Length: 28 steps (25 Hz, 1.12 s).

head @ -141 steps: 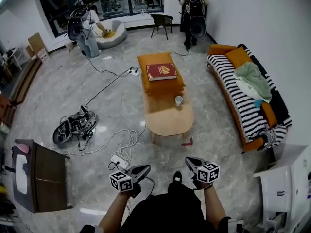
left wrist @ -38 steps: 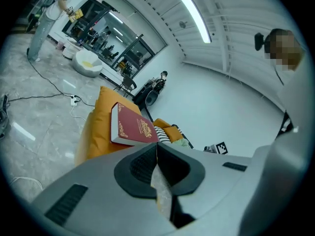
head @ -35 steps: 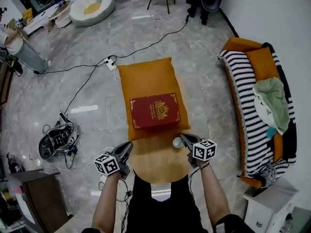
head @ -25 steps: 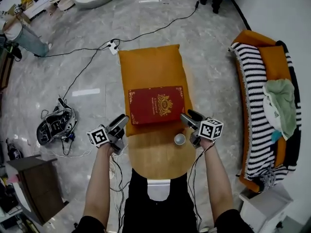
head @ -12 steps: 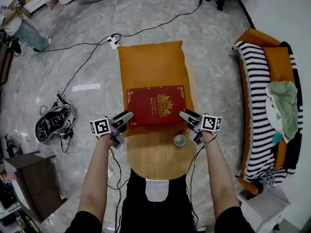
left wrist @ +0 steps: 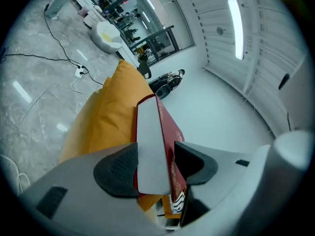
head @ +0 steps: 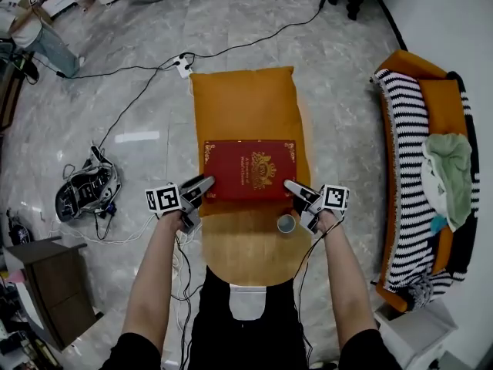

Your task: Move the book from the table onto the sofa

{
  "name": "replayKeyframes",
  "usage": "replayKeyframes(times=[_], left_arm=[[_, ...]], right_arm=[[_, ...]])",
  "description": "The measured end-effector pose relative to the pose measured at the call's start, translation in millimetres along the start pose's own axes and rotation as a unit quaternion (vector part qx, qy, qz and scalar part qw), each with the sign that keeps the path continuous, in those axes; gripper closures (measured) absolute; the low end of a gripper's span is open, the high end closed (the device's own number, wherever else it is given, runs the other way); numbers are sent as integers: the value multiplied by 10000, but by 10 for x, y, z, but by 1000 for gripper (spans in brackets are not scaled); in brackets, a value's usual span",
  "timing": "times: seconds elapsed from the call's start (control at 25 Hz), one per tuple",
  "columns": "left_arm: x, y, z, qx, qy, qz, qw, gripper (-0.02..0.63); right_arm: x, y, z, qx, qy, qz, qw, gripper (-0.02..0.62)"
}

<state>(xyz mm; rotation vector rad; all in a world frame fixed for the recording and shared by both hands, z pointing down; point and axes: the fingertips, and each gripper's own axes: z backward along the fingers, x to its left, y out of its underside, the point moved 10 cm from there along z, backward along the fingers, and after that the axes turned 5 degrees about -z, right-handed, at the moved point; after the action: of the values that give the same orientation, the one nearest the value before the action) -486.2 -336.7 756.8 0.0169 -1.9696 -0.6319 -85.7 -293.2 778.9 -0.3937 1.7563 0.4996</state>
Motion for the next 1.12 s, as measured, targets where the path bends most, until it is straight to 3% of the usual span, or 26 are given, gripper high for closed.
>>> replayKeyframes(times=[0.4,0.56,0.76,0.96,1.12], left_arm=[[-349,226,481,-8,127,-222,9997,380],[-583,515,995,-48,-94,-352,9993,380],[-1063,1031,1518,-197,-174,-70,9996,380],[-1461,1289,1753,-487,-7,-47,9988,380],[-1660,1259,1807,-676,138,-227,9974,380]], right_arm=[[402,539,203,-15,-390,18,9992,331],[751,974,321,52,-365,31,9993,333],[1161,1477,695,-194,-385,-28,9991,335],[1568,1663,992,-406,-516,429,9969,339],[1756,1733,1113,-588,-649,600,9944,341]])
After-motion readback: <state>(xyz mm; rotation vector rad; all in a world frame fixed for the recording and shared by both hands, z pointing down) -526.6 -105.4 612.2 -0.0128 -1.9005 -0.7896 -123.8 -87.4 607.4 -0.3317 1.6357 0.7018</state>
